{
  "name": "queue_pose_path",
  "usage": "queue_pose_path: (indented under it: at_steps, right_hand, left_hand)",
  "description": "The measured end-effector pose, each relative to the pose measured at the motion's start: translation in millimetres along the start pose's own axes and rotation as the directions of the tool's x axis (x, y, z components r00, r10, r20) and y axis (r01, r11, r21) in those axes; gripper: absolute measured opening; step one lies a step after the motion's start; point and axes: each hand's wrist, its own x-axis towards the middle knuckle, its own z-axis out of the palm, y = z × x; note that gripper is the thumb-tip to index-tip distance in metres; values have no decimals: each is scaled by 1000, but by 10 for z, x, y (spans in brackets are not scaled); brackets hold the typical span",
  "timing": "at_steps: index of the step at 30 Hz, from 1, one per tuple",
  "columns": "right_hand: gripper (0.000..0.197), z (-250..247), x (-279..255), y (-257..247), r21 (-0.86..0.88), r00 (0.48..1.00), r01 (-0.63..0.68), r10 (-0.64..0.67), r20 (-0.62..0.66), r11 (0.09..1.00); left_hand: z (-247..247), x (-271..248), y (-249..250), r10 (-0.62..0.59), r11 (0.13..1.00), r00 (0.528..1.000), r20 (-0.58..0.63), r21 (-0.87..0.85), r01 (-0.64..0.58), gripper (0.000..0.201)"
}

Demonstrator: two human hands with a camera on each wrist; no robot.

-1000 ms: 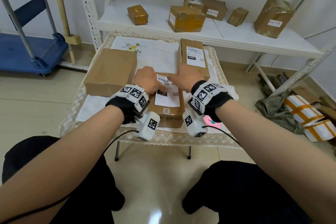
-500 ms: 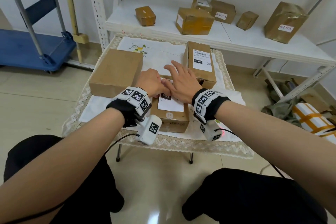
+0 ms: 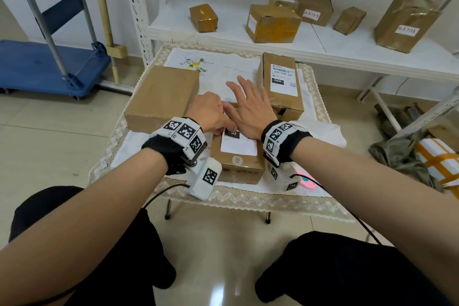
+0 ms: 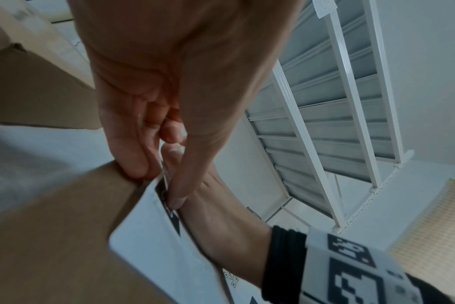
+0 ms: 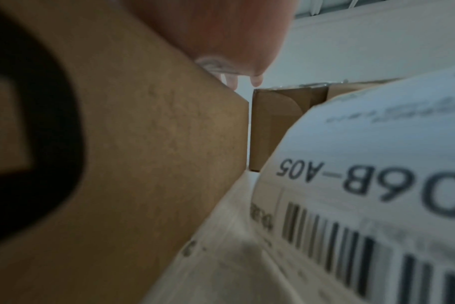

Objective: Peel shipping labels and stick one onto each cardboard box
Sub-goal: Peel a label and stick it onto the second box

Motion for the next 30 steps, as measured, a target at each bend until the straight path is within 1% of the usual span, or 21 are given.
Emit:
queue_pose_path:
  at_steps: [7,11,14,16,19,21,22,24,28,30]
  right_hand:
    - [59,19,64,26,-44,998,-50,48,-49,998]
    - [58,-3,80,46,-53,994,-79,74,-80,995]
    - [58,-3,46,42,-18,988,-112,109,-109,994]
    - [62,18,3,28,-3,989,-95,94,-112,995]
    - [68,30,-40,21,-2,991,-78,77,-109,997]
    - [63,23,-30,33,6,990,-93,93,-109,996]
    - [60,20,-21,42,7,989,-98,99,-106,995]
    - [59,19,2,50,3,990,-101,101,-96,995]
    - [58,18,44,69,-9,989,-106,104,-107,994]
    - [57,17,64,83,-6,988,-108,107,-110,994]
  left_hand:
    - [3,-11,21,-27,1000,1000,7,-7,27,43]
    - [-9,-2,13,-40,999,999,12,9,39,39]
    - [-33,19,-10,-34,999,999,29,15,33,31]
    - [-48,58,-18,-31,1000,999,25,5,31,28]
    - [-76,148,-27,-13,995,1000,8,95,12,26]
    - [-89,189,-36,-17,991,1000,-2,135,17,15]
    - [-90,211,-51,-28,989,1000,5,147,27,13]
    - [-95,259,-94,-47,988,999,24,151,43,20]
    - [-120,328,-143,-64,995,995,79,82,57,42]
    - [-129,345,-143,-61,996,993,96,75,54,47]
